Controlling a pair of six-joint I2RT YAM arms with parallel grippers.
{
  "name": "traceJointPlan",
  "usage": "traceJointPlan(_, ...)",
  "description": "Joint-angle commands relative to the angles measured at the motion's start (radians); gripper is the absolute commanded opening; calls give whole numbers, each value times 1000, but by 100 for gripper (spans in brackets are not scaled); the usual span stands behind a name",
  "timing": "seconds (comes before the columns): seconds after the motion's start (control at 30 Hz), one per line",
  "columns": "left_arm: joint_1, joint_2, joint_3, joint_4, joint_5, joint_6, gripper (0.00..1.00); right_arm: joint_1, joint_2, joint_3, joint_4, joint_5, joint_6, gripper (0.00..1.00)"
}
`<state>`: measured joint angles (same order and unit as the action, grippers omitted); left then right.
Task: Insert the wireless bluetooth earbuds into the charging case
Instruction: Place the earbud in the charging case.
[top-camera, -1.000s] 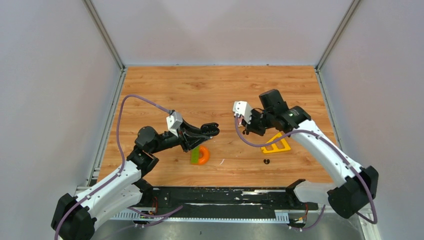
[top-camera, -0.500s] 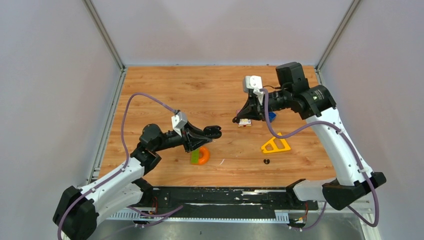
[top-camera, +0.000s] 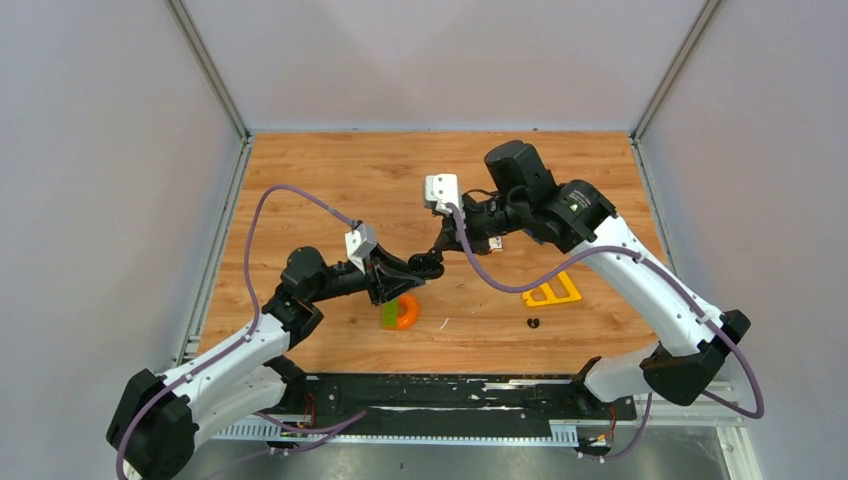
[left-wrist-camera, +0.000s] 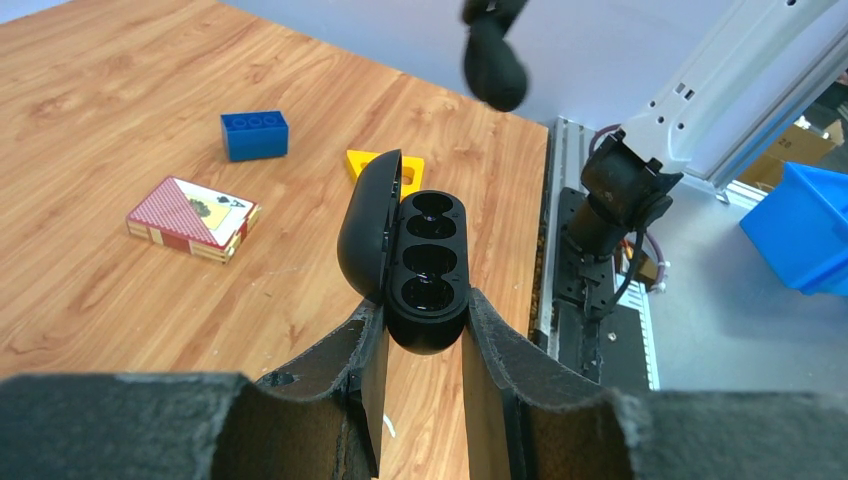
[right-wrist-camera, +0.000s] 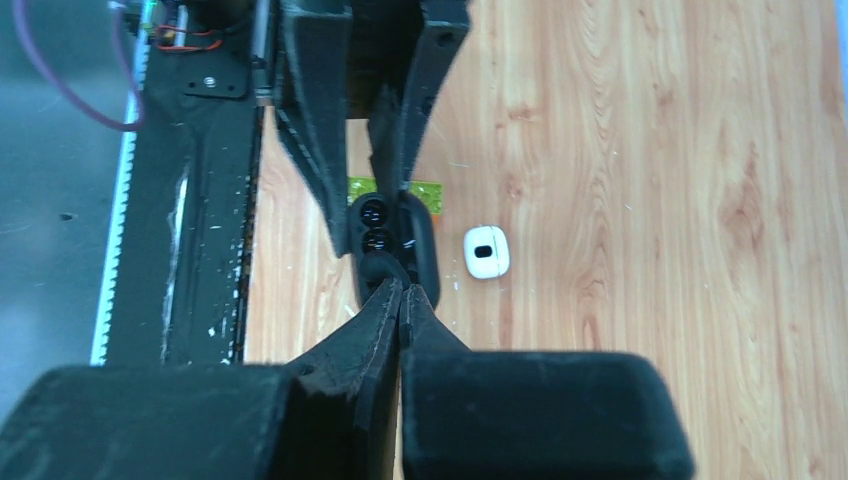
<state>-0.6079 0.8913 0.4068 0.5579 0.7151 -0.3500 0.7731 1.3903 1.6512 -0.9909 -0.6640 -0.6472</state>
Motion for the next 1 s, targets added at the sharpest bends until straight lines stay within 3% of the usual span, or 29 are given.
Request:
traceJointPlan(0.0, 3, -22, 32, 36, -16, 14, 0, 44, 13, -17, 94, 143, 65, 1)
traceJointPlan(0.53, 2, -22, 32, 50, -25, -5, 0, 137, 57, -36, 124, 266, 65, 1)
traceJointPlan(0.97, 3, -34, 32, 47, -34, -4, 0, 165, 85, -44, 125, 270, 67, 1)
